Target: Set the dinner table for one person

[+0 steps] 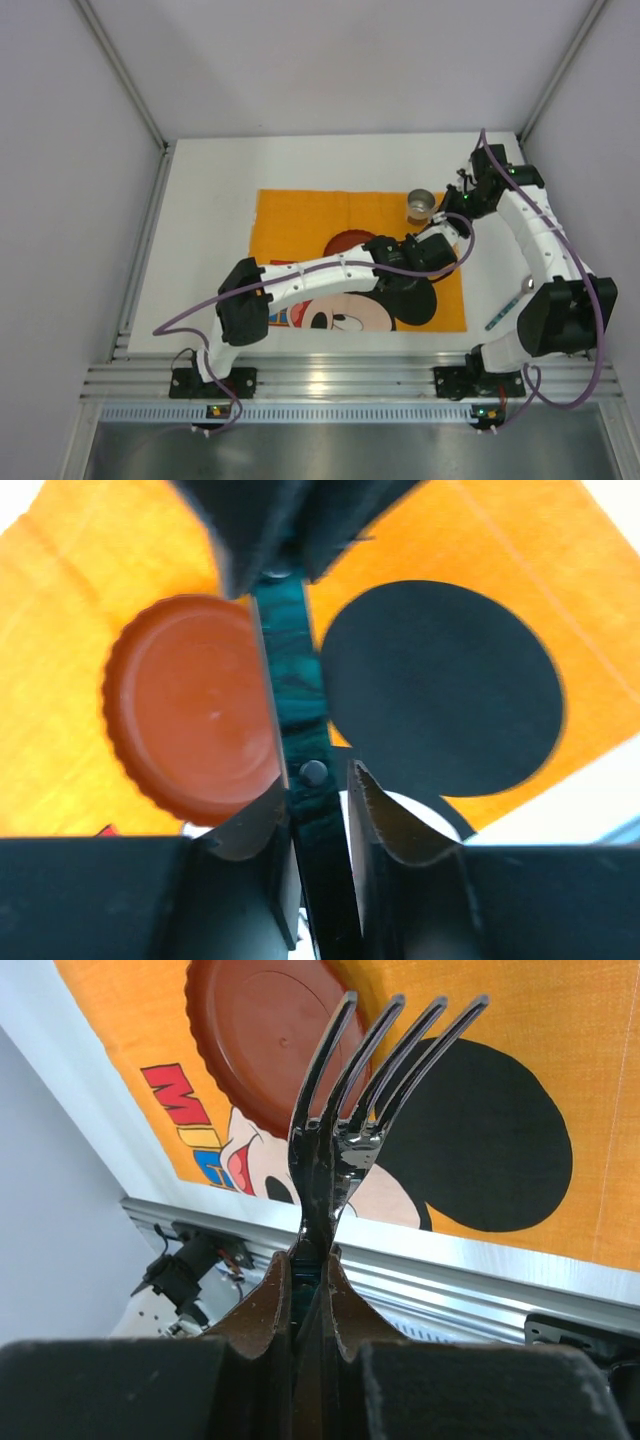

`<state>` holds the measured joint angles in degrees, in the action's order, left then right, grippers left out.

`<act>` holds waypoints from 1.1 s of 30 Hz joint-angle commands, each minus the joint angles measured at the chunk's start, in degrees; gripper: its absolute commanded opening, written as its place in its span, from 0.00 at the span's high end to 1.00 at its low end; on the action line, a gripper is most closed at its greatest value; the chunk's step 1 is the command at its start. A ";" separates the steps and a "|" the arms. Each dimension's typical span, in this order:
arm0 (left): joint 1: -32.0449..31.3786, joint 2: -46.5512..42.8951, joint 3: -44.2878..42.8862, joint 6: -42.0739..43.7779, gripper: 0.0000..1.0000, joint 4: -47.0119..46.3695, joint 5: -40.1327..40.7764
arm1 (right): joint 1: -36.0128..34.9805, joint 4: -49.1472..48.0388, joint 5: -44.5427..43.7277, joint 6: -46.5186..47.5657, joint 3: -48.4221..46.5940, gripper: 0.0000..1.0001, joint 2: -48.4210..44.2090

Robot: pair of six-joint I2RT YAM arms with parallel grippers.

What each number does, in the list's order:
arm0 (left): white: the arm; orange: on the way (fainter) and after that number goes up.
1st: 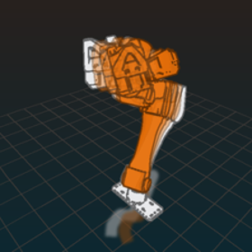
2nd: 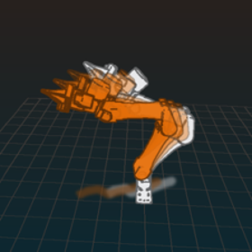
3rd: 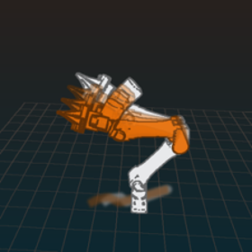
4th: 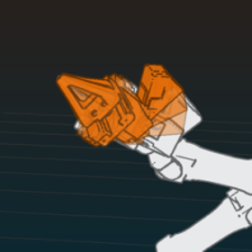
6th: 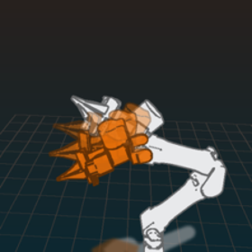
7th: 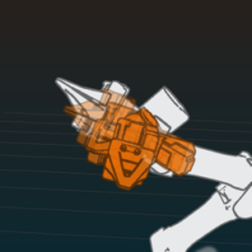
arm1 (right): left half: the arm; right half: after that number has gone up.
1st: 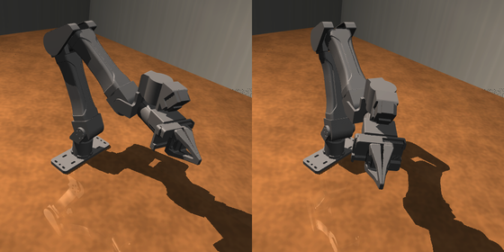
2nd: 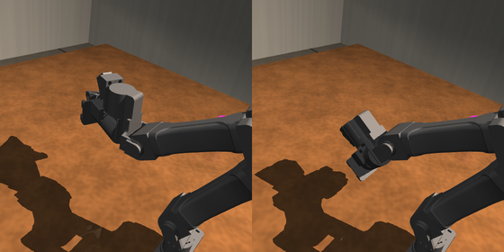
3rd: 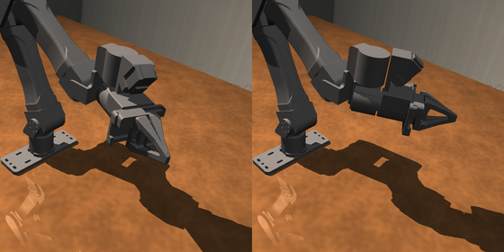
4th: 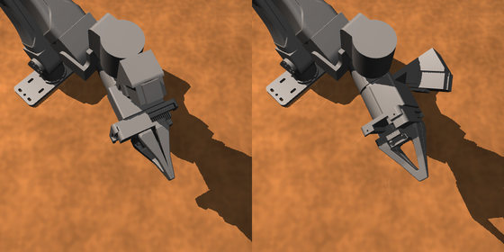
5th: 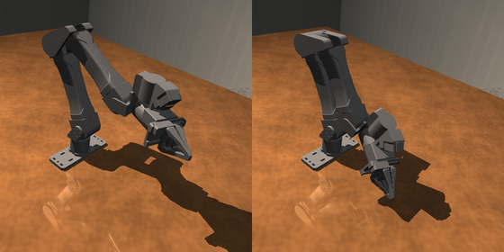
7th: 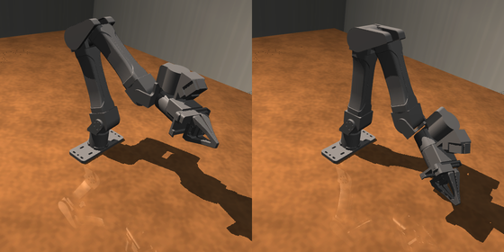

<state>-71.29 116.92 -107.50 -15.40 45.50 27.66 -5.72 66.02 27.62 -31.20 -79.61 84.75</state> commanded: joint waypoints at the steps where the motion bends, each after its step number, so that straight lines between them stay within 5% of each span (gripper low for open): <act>1: 0.10 1.02 -5.96 2.39 0.76 -1.20 6.35 | -1.14 3.41 2.88 2.72 -0.81 1.00 0.59; 6: -1.92 4.45 -9.21 5.73 0.75 0.74 11.89 | -1.67 3.50 3.50 3.34 -0.72 1.00 2.08; 11: -2.28 5.33 -9.48 5.47 0.93 1.00 11.19 | -1.76 3.68 3.85 3.87 -1.16 1.00 2.88; 14: -2.19 4.11 -8.78 5.03 1.00 0.56 10.32 | -1.76 4.20 3.67 4.66 -2.47 0.55 3.40; 15: -1.76 3.67 -8.43 4.77 1.00 0.47 9.61 | -1.84 4.38 3.50 5.01 -3.96 0.28 3.75; 18: 0.52 0.60 -5.89 2.14 1.00 0.30 4.53 | -1.49 7.01 1.66 6.32 -9.30 0.01 4.98; 27: 18.78 -22.77 25.21 -8.77 1.00 -11.64 -19.55 | 5.09 16.25 -2.05 9.23 -28.30 0.00 7.80; 33: 37.69 -38.51 48.15 -13.86 1.00 -21.13 -39.42 | 10.99 13.27 -3.70 8.35 -23.59 0.00 4.20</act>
<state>-39.29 83.90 -66.81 -25.10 32.01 1.65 4.05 74.91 25.52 -22.98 -105.58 92.09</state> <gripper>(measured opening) 0.206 0.995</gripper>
